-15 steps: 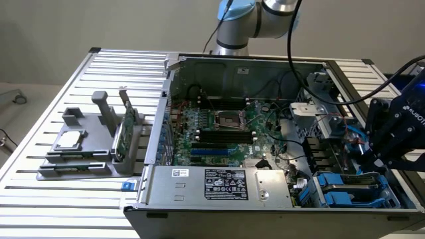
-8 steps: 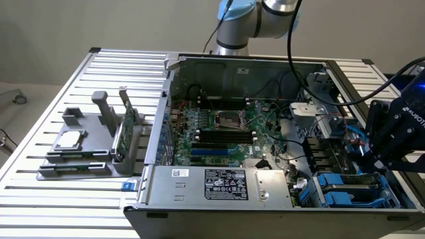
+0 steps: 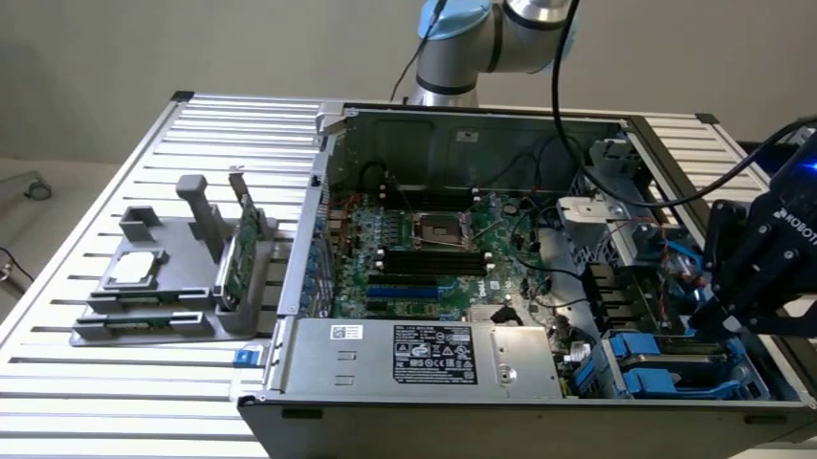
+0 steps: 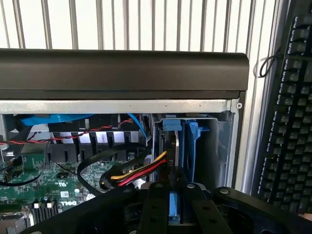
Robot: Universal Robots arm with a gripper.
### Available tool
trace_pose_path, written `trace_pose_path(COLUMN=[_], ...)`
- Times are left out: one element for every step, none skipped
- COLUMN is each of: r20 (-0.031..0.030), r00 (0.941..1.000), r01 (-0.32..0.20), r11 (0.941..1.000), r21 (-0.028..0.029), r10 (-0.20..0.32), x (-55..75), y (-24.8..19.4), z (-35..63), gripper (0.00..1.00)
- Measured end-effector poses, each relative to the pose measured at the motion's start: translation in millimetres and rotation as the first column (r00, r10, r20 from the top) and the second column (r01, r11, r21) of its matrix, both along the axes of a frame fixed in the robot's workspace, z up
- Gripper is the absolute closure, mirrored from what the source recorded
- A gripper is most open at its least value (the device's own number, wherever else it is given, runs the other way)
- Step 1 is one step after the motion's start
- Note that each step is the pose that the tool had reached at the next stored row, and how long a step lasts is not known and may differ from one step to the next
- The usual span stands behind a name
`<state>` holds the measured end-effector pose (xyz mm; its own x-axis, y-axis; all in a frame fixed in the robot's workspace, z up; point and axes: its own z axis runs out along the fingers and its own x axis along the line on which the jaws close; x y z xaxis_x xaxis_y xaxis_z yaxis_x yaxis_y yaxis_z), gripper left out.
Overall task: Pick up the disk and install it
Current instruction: 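Insert the first disk wire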
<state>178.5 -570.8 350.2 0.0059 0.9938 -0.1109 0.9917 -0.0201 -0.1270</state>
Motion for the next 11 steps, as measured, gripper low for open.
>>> trace_pose_path(r20=[-0.0043,-0.0104,-0.0173,-0.0258,-0.0343,-0.0428,-0.0506,-0.0572,-0.0627,-0.0675,-0.0714], r00=[1.0000,0.9999,0.9999,0.9997,0.9994,0.9991,0.9987,0.9984,0.9980,0.9977,0.9974], r01=[0.000,0.001,0.001,0.000,0.000,0.000,0.000,-0.001,-0.001,-0.001,-0.001], r11=[1.0000,0.9999,0.9997,0.9995,0.9993,0.9991,0.9990,0.9989,0.9988,0.9988,0.9988], r21=[-0.0087,-0.0165,-0.0237,-0.0312,-0.0370,-0.0422,-0.0453,-0.0470,-0.0481,-0.0486,-0.0486], r10=[0.000,-0.001,-0.001,-0.001,-0.001,-0.002,-0.002,-0.002,-0.002,-0.002,-0.002], x=[0.0,0.0,-0.1,0.0,0.0,0.1,0.4,0.8,1.4,2.1,3.0], y=[0.2,0.4,0.7,1.3,1.9,2.8,3.9,5.3,6.7,8.3,10.0], z=[-0.1,-0.2,-0.2,-0.4,-0.5,-0.6,-1.0,-1.4,-1.9,-2.5,-3.1], gripper=[0.84,0.84,0.84,0.84,0.84,0.84,0.84,0.84,0.84,0.84,0.84])
